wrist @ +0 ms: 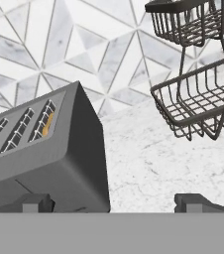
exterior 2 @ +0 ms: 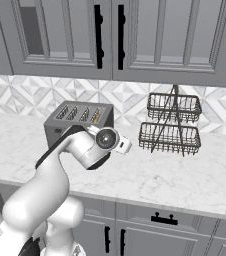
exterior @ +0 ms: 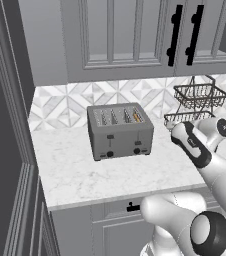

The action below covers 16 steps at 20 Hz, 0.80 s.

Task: Start the toaster. Once the lever pops up, take the bread to the plate on the dining counter.

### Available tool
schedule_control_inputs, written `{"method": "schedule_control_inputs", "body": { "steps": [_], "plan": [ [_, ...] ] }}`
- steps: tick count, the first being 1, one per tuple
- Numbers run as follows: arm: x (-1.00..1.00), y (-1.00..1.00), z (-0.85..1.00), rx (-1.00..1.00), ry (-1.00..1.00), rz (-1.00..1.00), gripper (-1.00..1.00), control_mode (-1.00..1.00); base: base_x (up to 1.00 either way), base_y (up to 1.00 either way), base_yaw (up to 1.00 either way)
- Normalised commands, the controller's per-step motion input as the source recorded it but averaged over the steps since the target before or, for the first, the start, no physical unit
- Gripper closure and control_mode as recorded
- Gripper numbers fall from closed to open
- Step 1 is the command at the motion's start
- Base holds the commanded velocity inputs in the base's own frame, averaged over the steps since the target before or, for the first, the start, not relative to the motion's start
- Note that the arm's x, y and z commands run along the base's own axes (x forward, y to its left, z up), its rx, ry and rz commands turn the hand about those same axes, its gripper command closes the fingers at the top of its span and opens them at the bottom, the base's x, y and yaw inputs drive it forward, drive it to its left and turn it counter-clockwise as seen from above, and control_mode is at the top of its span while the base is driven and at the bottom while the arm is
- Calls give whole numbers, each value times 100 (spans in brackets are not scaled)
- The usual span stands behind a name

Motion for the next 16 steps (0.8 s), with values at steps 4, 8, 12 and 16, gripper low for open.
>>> {"method": "schedule_control_inputs", "body": {
  "steps": [4, 8, 12, 16],
  "plan": [
    [0, 0, 0, 0, 0, 0, -100, -100, 0, 0, 0],
    [0, 0, 0, 0, 0, 0, -100, -100, 0, 0, 0],
    [0, 0, 0, 0, 0, 0, -100, -100, 0, 0, 0],
    [0, 0, 0, 0, 0, 0, -100, -100, 0, 0, 0]
  ]
}}
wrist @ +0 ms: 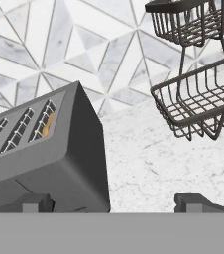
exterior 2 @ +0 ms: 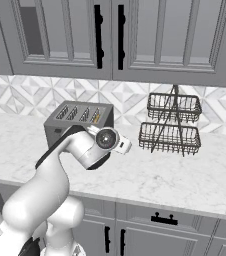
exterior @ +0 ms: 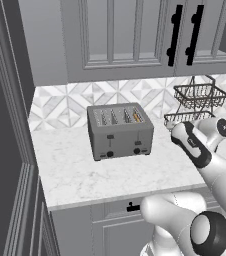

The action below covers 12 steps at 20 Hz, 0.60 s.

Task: Start the toaster. Once the lever pops up, take the bread to the plate on the dining counter.

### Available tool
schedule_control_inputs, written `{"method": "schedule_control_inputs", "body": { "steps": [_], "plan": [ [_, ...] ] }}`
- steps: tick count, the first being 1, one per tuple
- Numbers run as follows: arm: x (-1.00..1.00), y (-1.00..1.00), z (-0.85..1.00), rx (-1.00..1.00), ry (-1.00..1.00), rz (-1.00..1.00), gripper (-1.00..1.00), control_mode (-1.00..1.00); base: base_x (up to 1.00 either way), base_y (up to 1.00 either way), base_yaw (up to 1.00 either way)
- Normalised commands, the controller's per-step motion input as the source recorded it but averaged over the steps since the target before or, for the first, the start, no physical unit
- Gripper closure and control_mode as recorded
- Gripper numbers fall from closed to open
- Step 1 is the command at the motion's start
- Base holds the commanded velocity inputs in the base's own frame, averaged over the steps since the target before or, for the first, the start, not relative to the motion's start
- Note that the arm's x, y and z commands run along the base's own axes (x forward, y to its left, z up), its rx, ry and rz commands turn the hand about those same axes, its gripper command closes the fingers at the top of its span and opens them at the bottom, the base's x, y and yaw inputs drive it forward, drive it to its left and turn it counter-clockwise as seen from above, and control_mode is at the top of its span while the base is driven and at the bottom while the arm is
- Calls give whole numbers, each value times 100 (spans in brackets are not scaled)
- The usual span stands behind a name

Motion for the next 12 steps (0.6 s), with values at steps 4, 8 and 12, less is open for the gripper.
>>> {"method": "schedule_control_inputs", "body": {
  "steps": [4, 8, 12],
  "plan": [
    [0, 0, 0, 0, 0, 0, -100, -100, 0, 0, 0],
    [0, 0, 0, 0, 0, 0, -100, -100, 0, 0, 0],
    [0, 0, 0, 0, 0, 0, -100, -100, 0, 0, 0]
  ]
}}
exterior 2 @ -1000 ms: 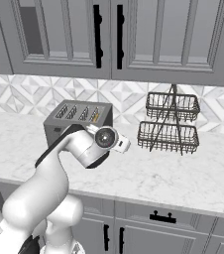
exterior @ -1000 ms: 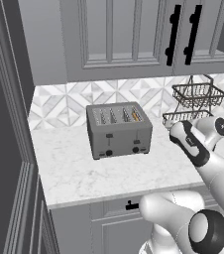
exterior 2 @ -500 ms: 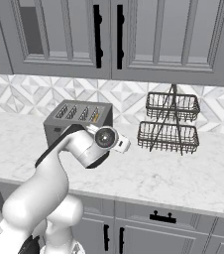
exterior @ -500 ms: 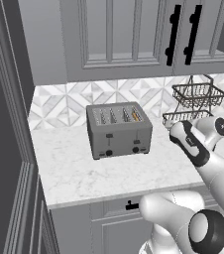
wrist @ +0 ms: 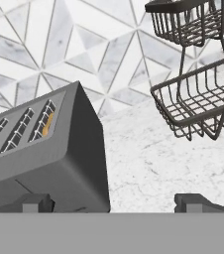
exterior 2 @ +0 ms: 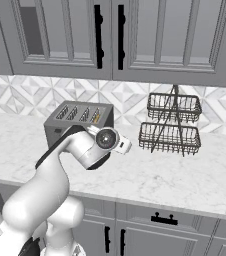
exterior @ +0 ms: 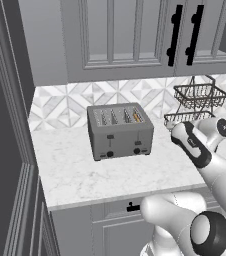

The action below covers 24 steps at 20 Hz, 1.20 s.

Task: Start the toaster. Once the lever pops up, take the bread to the plate on the dining counter.

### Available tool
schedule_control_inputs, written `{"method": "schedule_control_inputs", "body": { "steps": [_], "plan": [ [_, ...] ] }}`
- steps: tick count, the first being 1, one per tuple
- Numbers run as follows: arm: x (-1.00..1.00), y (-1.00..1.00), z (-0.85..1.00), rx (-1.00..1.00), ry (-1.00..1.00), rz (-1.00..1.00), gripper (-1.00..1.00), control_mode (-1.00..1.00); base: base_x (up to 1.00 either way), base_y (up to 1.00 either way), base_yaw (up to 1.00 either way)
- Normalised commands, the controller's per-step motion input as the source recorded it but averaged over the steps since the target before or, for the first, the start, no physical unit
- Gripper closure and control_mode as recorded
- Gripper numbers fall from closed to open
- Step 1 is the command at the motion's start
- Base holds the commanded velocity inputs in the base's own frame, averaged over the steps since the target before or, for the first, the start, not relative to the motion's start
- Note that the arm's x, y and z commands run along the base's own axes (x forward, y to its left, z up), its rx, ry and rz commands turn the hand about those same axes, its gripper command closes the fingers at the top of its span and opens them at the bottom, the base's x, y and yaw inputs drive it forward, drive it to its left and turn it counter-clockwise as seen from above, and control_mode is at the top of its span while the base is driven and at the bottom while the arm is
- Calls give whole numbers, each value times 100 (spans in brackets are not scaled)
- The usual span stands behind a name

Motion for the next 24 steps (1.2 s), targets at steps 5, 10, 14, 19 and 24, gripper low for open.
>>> {"method": "schedule_control_inputs", "body": {
  "steps": [5, 10, 14, 19, 24],
  "plan": [
    [0, 0, 0, 0, 0, 0, -100, -100, 0, 0, 0],
    [0, 0, 0, 0, 0, 0, -100, -100, 0, 0, 0],
    [0, 0, 0, 0, 0, 0, -100, -100, 0, 0, 0],
    [0, 0, 0, 0, 0, 0, -100, -100, 0, 0, 0],
    [0, 0, 0, 0, 0, 0, -100, -100, 0, 0, 0]
  ]
}}
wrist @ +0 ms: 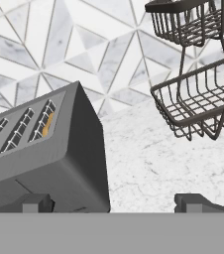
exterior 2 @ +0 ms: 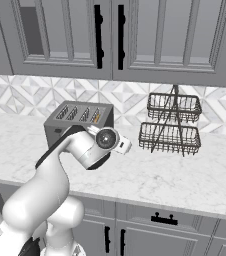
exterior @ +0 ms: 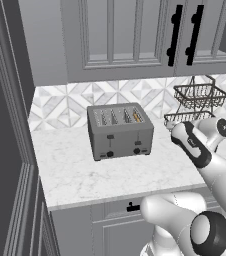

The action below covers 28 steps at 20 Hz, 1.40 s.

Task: Start the toaster. Once the lever pops up, take the bread to the plate on the dining counter.

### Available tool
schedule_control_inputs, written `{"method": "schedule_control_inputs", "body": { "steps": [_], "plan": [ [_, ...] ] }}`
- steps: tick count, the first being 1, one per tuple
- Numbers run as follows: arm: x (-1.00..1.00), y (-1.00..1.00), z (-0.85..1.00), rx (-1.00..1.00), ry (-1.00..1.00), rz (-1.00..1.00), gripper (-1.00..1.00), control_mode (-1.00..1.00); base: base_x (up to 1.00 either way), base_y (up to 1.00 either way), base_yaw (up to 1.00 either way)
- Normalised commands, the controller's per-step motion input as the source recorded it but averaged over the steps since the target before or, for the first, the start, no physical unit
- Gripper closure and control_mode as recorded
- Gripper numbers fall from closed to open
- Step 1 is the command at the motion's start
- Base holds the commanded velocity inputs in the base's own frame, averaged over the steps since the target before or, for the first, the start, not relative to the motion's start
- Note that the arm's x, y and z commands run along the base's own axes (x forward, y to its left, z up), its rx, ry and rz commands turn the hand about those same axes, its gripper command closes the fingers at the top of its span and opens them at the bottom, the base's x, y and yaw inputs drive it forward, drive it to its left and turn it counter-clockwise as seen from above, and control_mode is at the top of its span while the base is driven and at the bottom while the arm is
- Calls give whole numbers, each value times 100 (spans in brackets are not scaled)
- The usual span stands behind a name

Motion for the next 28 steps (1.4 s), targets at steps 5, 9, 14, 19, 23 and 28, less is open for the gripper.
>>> {"method": "schedule_control_inputs", "body": {
  "steps": [5, 9, 14, 19, 23, 28],
  "plan": [
    [0, 0, 0, 0, 0, 0, -100, -100, 0, 0, 0],
    [0, 0, 0, 0, 0, 0, -100, -100, 0, 0, 0],
    [0, 0, 0, 0, 0, 0, -100, -100, 0, 0, 0],
    [0, 0, 0, 0, 0, 0, -100, -100, 0, 0, 0],
    [0, 0, 0, 0, 0, 0, -100, -100, 0, 0, 0],
    [0, 0, 0, 0, 0, 0, -100, -100, 0, 0, 0]
  ]
}}
